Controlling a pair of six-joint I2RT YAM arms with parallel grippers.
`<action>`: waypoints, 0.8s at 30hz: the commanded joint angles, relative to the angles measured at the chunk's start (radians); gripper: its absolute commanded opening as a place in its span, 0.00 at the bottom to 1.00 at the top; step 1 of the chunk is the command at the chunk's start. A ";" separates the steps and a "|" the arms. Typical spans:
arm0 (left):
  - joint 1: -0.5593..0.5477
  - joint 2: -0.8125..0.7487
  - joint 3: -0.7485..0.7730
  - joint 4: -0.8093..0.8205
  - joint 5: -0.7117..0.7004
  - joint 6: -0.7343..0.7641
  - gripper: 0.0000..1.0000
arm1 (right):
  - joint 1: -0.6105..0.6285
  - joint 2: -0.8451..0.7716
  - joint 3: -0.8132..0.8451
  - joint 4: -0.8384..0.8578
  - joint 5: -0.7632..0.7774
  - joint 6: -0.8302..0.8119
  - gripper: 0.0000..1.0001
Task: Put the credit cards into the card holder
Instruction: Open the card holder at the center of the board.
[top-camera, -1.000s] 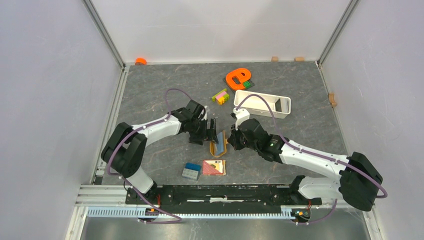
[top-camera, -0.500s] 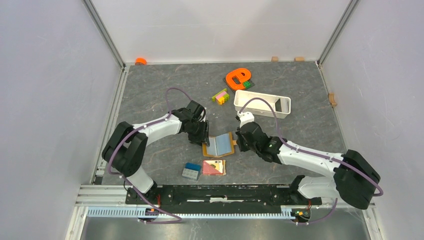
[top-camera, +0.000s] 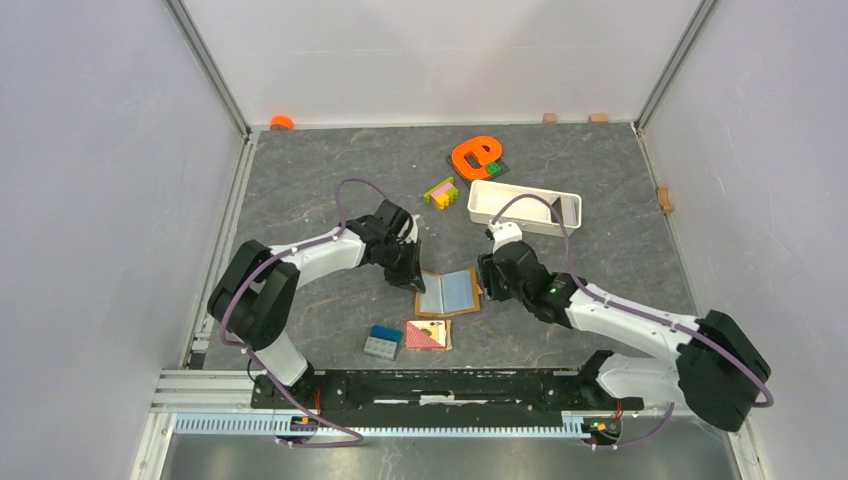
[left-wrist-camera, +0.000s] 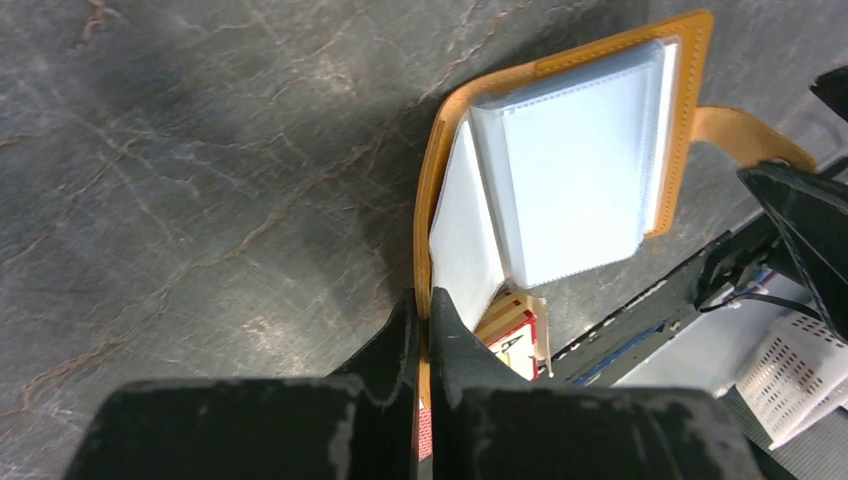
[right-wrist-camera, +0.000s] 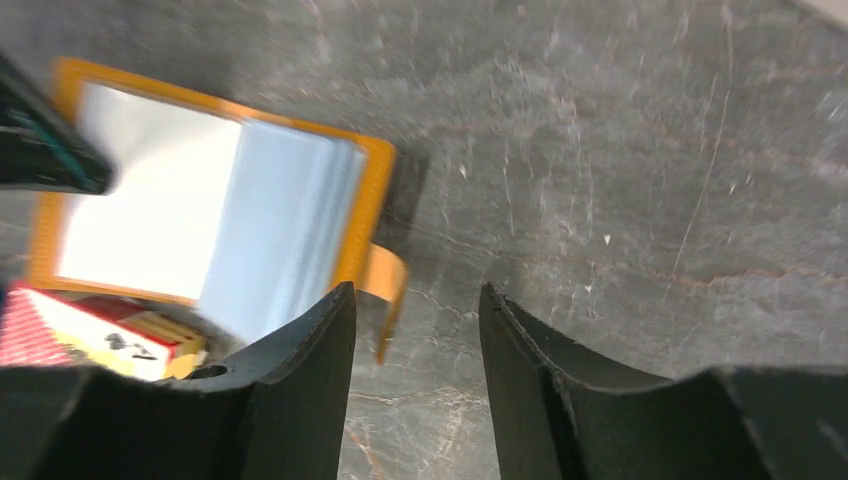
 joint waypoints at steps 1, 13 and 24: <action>0.000 -0.053 -0.005 0.068 0.064 -0.027 0.02 | -0.001 -0.105 0.093 -0.013 -0.044 -0.042 0.53; 0.003 -0.063 -0.008 0.073 0.069 -0.032 0.02 | 0.009 0.057 0.074 0.213 -0.366 -0.025 0.36; 0.032 -0.030 0.008 0.013 -0.007 -0.020 0.02 | -0.025 0.169 0.085 0.074 -0.197 -0.051 0.37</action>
